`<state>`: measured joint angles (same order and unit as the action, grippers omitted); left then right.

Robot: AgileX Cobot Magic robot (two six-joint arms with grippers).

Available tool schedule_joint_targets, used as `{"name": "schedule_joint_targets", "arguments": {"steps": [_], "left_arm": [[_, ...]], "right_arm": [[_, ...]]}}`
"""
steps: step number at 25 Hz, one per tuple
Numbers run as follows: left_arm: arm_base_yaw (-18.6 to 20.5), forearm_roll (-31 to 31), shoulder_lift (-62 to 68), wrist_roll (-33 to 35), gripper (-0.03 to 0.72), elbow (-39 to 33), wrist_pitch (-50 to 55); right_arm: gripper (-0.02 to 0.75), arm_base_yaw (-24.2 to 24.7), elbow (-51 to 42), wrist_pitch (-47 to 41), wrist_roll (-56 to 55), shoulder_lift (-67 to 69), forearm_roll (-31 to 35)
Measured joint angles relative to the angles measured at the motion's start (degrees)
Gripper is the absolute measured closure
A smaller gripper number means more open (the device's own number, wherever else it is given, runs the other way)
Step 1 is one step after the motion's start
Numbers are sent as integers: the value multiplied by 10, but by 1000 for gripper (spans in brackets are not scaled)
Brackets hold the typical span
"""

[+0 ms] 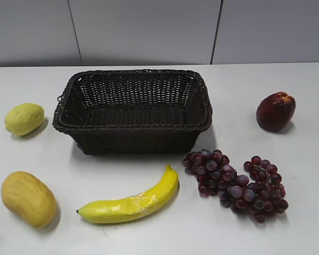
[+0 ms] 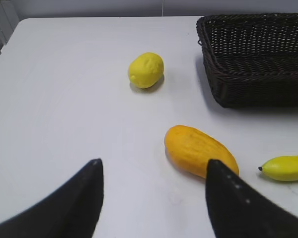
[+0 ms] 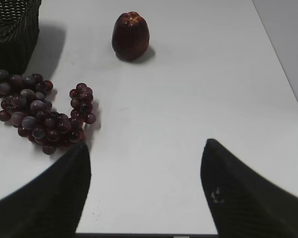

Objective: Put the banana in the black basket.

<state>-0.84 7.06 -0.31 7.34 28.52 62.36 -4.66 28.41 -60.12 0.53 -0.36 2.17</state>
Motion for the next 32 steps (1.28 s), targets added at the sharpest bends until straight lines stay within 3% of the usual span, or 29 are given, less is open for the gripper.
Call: {"name": "schedule_joint_targets", "arguments": {"steps": [21, 27, 32], "left_arm": [[0, 17, 4, 0, 97, 0, -1], [0, 28, 108, 7, 98, 28, -45], [-20, 73, 233, 29, 98, 49, -126]], "right_arm": [[183, 0, 0, 0, 0, 0, 0], [183, 0, 0, 0, 0, 0, 0], [183, 0, 0, 0, 0, 0, 0]]}}
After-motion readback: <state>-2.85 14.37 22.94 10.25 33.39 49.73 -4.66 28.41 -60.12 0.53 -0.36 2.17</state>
